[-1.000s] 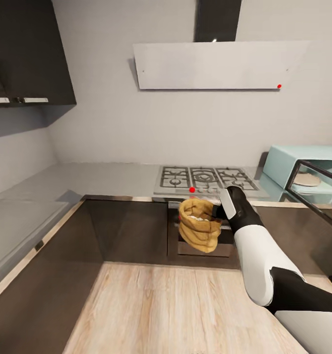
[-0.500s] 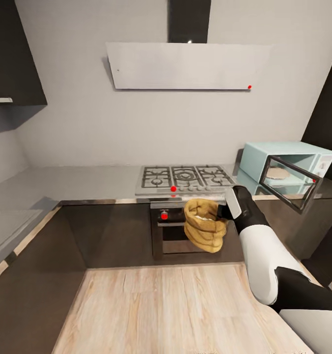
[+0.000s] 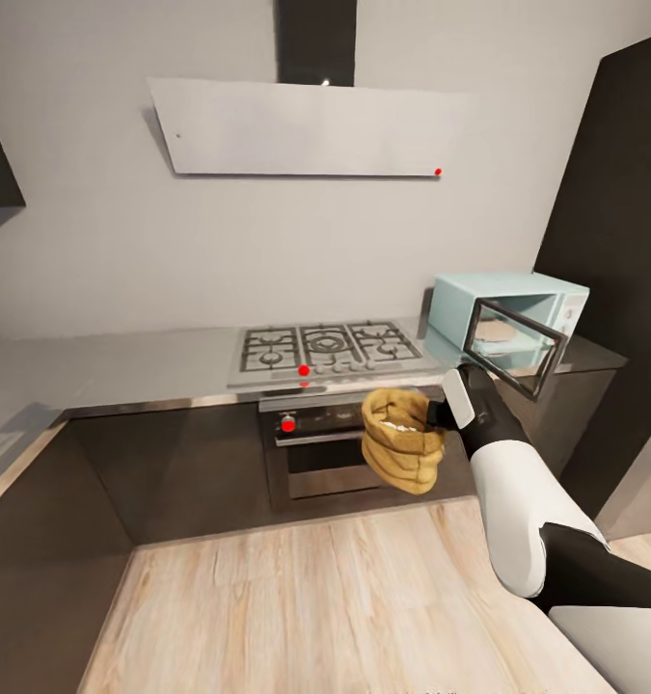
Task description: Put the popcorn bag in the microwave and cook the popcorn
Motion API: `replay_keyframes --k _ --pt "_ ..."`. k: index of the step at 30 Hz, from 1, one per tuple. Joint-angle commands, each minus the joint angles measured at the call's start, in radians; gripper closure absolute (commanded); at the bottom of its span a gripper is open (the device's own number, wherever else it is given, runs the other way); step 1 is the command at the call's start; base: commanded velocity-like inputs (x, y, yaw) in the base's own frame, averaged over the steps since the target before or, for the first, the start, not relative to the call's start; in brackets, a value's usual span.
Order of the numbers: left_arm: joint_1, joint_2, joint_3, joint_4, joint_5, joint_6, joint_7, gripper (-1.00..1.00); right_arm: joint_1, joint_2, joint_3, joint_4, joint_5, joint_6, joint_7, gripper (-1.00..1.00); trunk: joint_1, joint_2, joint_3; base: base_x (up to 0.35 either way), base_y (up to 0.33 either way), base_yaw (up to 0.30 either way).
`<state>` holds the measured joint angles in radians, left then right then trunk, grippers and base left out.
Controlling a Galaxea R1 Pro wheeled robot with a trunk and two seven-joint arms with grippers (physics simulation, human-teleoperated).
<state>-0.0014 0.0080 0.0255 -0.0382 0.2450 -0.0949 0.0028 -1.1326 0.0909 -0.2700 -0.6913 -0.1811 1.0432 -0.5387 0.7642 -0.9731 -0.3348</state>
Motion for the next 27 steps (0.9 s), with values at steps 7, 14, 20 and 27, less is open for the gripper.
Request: replay_keyframes --k 7,14,20,27 --pt "0.0 0.0 0.002 0.0 0.002 -0.004 0.0 -1.0 -0.001 0.001 -0.004 -0.002 -0.01 0.001 -0.011 1.0 0.0 -0.001 -0.001 0.0 0.0 -0.25" --pt "0.0 0.001 0.004 0.0 0.002 -0.003 0.0 -1.0 -0.001 0.001 -0.004 -0.002 -0.009 0.001 -0.012 1.0 0.0 -0.001 -0.001 0.0 0.0 -0.25" --pt "0.0 0.0 0.004 0.0 0.002 -0.003 0.0 -1.0 -0.001 0.0 -0.004 -0.002 -0.009 0.002 -0.012 1.0 0.0 -0.001 -0.001 0.0 0.0 -0.25" --pt "0.0 0.001 0.003 0.0 0.002 -0.002 0.0 -1.0 -0.001 0.0 -0.004 -0.002 -0.009 0.001 -0.012 1.0 0.0 -0.001 -0.001 0.0 0.0 -0.25"
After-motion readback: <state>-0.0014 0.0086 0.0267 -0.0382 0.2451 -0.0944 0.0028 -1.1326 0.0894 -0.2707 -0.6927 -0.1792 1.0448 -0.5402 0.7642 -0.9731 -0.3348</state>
